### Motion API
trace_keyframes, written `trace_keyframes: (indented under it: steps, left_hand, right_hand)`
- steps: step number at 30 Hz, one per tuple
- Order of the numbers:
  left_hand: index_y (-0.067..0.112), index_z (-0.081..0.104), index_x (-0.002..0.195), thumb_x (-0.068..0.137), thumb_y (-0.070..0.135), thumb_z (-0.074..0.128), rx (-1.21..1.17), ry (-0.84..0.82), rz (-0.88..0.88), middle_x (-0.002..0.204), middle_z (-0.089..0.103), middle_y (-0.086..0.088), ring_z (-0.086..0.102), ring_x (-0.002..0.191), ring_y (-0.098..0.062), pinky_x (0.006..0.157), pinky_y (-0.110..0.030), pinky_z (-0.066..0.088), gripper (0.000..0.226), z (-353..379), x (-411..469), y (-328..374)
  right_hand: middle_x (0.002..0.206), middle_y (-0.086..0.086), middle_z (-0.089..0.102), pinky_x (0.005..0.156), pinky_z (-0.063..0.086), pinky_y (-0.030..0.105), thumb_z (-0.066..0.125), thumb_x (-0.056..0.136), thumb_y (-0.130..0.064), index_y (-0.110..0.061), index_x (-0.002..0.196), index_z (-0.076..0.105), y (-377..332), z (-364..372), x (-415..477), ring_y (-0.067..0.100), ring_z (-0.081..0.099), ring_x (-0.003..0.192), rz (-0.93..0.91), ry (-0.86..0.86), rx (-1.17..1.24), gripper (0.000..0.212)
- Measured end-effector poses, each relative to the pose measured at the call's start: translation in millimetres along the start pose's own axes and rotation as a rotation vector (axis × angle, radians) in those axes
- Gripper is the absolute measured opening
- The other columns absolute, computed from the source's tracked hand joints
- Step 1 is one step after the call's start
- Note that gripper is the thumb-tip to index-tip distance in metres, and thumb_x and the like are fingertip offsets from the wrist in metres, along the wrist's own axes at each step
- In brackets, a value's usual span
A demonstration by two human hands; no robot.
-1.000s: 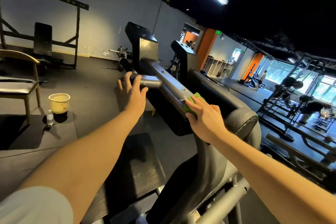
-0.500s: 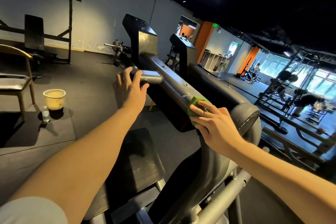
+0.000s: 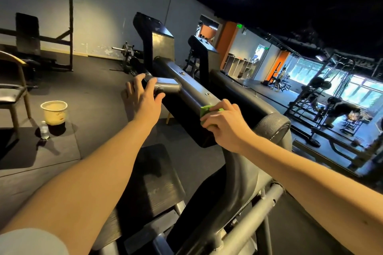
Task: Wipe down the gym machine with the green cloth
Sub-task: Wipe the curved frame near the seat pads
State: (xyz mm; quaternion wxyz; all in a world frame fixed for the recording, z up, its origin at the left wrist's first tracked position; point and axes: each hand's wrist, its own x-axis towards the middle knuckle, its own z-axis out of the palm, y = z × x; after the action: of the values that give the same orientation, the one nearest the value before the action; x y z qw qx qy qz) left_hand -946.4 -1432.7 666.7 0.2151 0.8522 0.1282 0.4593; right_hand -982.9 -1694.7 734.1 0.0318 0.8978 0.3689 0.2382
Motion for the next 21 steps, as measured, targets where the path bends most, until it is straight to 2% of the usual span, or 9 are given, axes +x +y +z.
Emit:
trace_keyframes:
  steps: [3, 5, 7, 8, 10, 13, 16, 18, 21]
  left_hand:
    - [0.023, 0.056, 0.137, 0.092, 0.037, 0.072, -0.03, 0.011, -0.012, 0.15, 0.04, -0.009, 0.042, 0.126, -0.038, 0.098, -0.049, 0.039, 0.05, 2, -1, 3]
    - [0.022, 0.058, 0.136, 0.091, 0.033, 0.073, -0.053, 0.026, -0.024, 0.149, 0.041, -0.01, 0.042, 0.125, -0.039, 0.096, -0.05, 0.04, 0.049, 4, -2, 5]
    - [0.021, 0.058, 0.135, 0.091, 0.032, 0.073, -0.063, 0.038, -0.024, 0.149, 0.041, -0.011, 0.041, 0.125, -0.039, 0.094, -0.05, 0.041, 0.048, 5, -2, 6]
    - [0.021, 0.058, 0.135, 0.091, 0.032, 0.073, -0.061, 0.037, -0.021, 0.149, 0.041, -0.011, 0.041, 0.126, -0.04, 0.094, -0.051, 0.041, 0.047, 6, -3, 6]
    - [0.021, 0.058, 0.135, 0.091, 0.033, 0.072, -0.049, 0.036, -0.021, 0.149, 0.041, -0.011, 0.041, 0.126, -0.04, 0.093, -0.051, 0.041, 0.047, 7, -2, 5]
    - [0.022, 0.058, 0.135, 0.091, 0.033, 0.073, -0.041, 0.03, -0.025, 0.149, 0.041, -0.011, 0.042, 0.124, -0.04, 0.091, -0.051, 0.042, 0.047, 6, -2, 5]
    - [0.021, 0.059, 0.134, 0.091, 0.032, 0.074, -0.042, 0.015, -0.036, 0.149, 0.041, -0.011, 0.042, 0.124, -0.041, 0.09, -0.051, 0.042, 0.047, 4, -2, 8]
    - [0.021, 0.059, 0.134, 0.092, 0.032, 0.074, -0.048, -0.004, -0.047, 0.149, 0.041, -0.011, 0.042, 0.124, -0.042, 0.091, -0.051, 0.042, 0.046, 1, -1, 8]
    - [0.022, 0.058, 0.135, 0.092, 0.032, 0.074, -0.044, -0.036, -0.036, 0.15, 0.039, -0.011, 0.041, 0.125, -0.041, 0.092, -0.05, 0.041, 0.047, -2, 0, 5]
  right_hand:
    - [0.118, -0.026, 0.067, 0.096, 0.038, 0.039, 0.075, 0.088, -0.013, -0.025, 0.098, 0.081, 12, -6, -41, 0.014, 0.046, 0.117, 0.019, 0.127, 0.158, 0.016]
    - [0.13, -0.025, 0.061, 0.104, 0.033, 0.041, 0.074, 0.091, -0.014, -0.026, 0.11, 0.079, 13, -2, -50, 0.016, 0.045, 0.128, 0.044, 0.146, 0.169, 0.023]
    - [0.145, -0.014, 0.056, 0.115, 0.026, 0.04, 0.07, 0.093, -0.018, -0.027, 0.128, 0.071, 16, 3, -38, 0.019, 0.042, 0.141, 0.067, 0.138, 0.131, 0.036]
    - [0.15, -0.007, 0.054, 0.119, 0.024, 0.038, 0.066, 0.096, -0.021, -0.027, 0.136, 0.066, 17, 4, -25, 0.02, 0.043, 0.142, 0.102, 0.102, 0.137, 0.04]
    - [0.155, -0.001, 0.049, 0.119, 0.031, 0.032, 0.053, 0.103, -0.028, -0.027, 0.146, 0.055, 16, 1, 10, 0.022, 0.045, 0.141, 0.245, -0.025, 0.245, 0.043]
    - [0.164, -0.004, 0.032, 0.117, 0.03, 0.033, 0.041, 0.11, -0.037, -0.029, 0.154, 0.044, 15, -9, 54, 0.023, 0.04, 0.145, 0.457, -0.166, 0.424, 0.045]
    - [0.167, -0.005, 0.026, 0.122, 0.022, 0.035, 0.033, 0.112, -0.038, -0.029, 0.155, 0.04, 13, -12, 67, 0.023, 0.031, 0.151, 0.472, -0.242, 0.404, 0.045]
    - [0.166, 0.0, 0.028, 0.123, 0.024, 0.041, 0.028, 0.11, -0.049, -0.032, 0.158, 0.031, 15, -7, 64, 0.027, 0.033, 0.149, 0.524, -0.26, 0.337, 0.051]
    - [0.154, 0.005, 0.047, 0.116, 0.034, 0.052, 0.02, 0.102, -0.067, -0.039, 0.158, 0.029, 21, -1, 48, 0.031, 0.05, 0.134, 0.668, -0.229, 0.315, 0.064]
